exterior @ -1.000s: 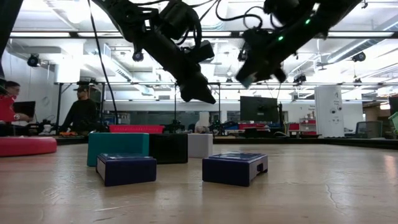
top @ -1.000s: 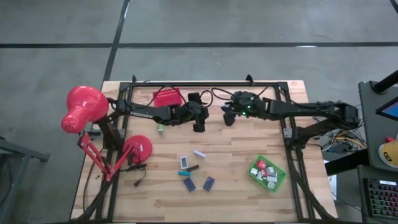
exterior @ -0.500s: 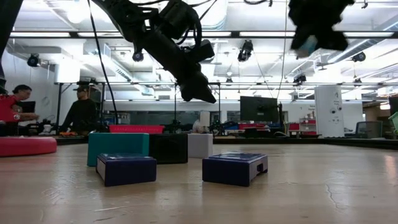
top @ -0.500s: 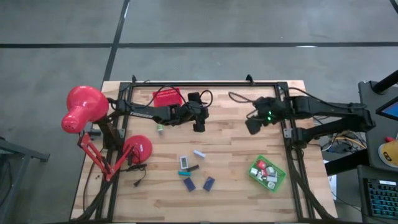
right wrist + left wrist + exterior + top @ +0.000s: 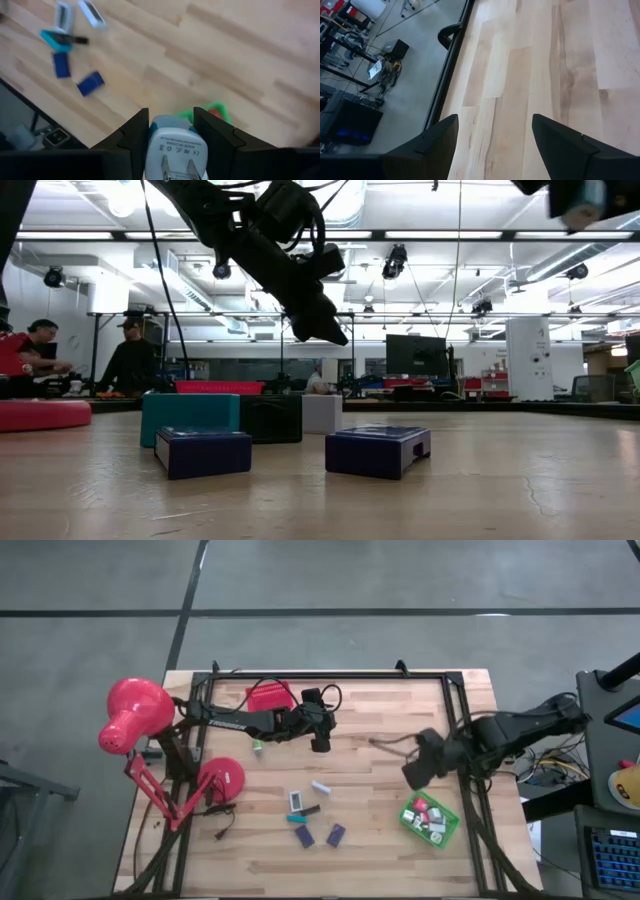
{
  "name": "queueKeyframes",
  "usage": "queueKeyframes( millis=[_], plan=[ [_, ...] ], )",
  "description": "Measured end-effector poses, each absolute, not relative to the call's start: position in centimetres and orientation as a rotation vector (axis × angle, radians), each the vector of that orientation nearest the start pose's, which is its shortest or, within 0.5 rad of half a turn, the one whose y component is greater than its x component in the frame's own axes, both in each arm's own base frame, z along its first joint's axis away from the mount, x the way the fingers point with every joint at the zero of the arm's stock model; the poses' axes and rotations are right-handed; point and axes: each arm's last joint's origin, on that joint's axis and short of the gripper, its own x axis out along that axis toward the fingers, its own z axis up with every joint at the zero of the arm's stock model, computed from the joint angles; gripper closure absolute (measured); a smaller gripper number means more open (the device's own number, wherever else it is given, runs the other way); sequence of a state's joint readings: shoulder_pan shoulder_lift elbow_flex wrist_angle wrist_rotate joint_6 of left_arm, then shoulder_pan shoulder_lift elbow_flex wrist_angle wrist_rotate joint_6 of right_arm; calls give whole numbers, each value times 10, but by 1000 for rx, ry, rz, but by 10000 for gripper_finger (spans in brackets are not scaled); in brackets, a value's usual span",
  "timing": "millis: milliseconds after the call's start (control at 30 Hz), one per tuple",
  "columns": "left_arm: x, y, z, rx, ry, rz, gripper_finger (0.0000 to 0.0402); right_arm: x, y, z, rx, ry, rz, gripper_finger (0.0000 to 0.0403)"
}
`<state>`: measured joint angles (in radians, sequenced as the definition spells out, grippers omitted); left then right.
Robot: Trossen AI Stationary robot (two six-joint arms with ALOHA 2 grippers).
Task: Pick & Place Office items
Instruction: Put the blue charger adapter into the green bin
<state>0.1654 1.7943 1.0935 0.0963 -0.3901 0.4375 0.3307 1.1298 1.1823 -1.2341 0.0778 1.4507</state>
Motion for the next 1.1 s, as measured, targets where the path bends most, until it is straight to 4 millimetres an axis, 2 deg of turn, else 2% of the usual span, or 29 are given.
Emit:
queueKeyframes(
  millis=[300,633,767,900,1100],
  plan=[
    [375,74,195,474,715,400,142,180,98,283,1021,1213,-808,266],
    [375,74,195,441,705,408,142,181,108,242,952,1415,-920,266],
    [375,74,195,441,706,408,142,180,110,224,923,1549,-947,258],
    [375,74,195,435,705,410,142,181,112,216,905,1606,-950,243],
    [375,74,195,430,704,411,142,187,114,217,903,1565,-929,233]
  ],
)
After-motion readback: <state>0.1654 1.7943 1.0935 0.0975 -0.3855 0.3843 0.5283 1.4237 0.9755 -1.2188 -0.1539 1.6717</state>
